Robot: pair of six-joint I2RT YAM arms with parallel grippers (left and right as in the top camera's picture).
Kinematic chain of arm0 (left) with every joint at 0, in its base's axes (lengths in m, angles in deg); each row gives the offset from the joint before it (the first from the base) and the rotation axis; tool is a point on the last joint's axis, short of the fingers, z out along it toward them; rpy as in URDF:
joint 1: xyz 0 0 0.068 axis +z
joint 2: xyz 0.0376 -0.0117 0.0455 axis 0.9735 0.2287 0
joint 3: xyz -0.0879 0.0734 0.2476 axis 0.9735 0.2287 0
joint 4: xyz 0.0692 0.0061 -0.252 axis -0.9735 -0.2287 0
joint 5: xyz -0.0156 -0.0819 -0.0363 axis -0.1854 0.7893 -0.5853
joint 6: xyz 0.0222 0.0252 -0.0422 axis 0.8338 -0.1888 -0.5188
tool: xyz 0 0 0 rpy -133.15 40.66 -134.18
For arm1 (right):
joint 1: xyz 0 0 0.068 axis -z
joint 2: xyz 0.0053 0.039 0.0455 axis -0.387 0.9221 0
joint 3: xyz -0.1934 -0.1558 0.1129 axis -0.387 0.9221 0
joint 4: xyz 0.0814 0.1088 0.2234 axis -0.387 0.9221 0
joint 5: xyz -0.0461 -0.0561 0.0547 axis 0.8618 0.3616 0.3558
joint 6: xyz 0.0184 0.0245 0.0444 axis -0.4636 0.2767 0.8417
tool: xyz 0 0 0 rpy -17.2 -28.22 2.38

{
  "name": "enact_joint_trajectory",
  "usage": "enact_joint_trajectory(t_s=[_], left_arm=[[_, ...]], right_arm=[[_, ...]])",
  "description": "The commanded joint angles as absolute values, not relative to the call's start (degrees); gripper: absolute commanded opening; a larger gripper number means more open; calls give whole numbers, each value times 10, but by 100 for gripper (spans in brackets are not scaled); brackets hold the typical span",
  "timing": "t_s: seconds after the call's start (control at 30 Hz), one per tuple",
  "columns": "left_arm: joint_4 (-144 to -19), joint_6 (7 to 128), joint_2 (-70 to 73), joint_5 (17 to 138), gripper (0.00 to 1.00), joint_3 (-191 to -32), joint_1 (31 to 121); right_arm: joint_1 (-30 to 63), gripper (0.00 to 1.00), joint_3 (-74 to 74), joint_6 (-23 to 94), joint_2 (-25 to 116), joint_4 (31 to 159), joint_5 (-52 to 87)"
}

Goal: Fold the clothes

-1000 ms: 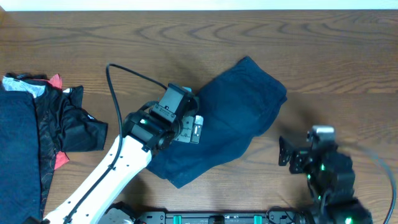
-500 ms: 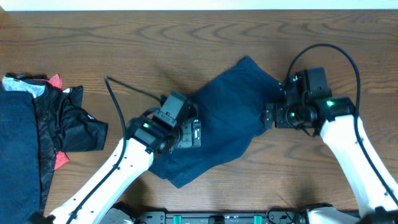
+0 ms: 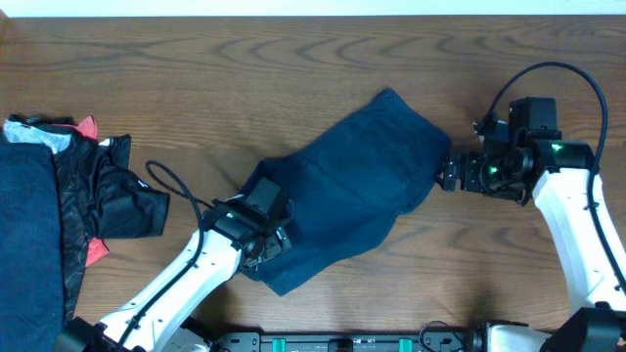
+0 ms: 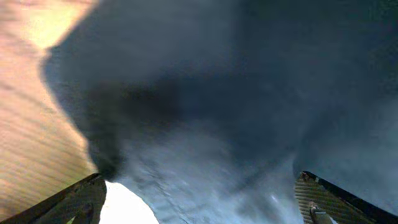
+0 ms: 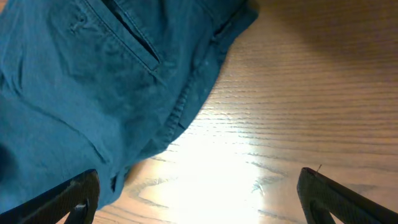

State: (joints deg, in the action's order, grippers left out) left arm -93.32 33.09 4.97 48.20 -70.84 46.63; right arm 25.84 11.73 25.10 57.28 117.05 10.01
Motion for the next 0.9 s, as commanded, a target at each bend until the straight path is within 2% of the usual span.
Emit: enact_joint_trajectory(t_s=[0.0, 0.33, 0.37, 0.4, 0.43, 0.47, 0.5, 0.53, 0.57, 0.6, 0.87], left_arm=[[-934, 268, 50, 439, 98, -678, 484], [-865, 243, 50, 445, 98, -619, 557], [-853, 249, 51, 446, 87, -619, 562], [-839, 252, 52, 446, 64, -619, 567], [-826, 252, 54, 446, 61, -619, 572], [-815, 252, 56, 445, 64, -619, 575], [-804, 251, 61, 445, 75, -619, 579], [-792, 251, 68, 445, 70, -619, 583], [-782, 251, 76, 445, 33, -619, 587], [-771, 251, 86, 446, 6, -619, 591], [-623, 308, 168, 435, 6, -628, 625]], right_arm=[[272, 99, 105, 235, 570, 1175, 79], [275, 99, 105, 228, 570, 1174, 60], [275, 99, 105, 228, 570, 1174, 58], [275, 99, 105, 228, 570, 1175, 58], [275, 99, 105, 228, 570, 1176, 58], [275, 99, 105, 228, 570, 1178, 58], [275, 99, 105, 228, 570, 1180, 58], [275, 99, 105, 228, 570, 1182, 58], [275, 99, 105, 228, 570, 1184, 58], [275, 99, 105, 228, 570, 1187, 58], [275, 99, 105, 226, 570, 1196, 58]])
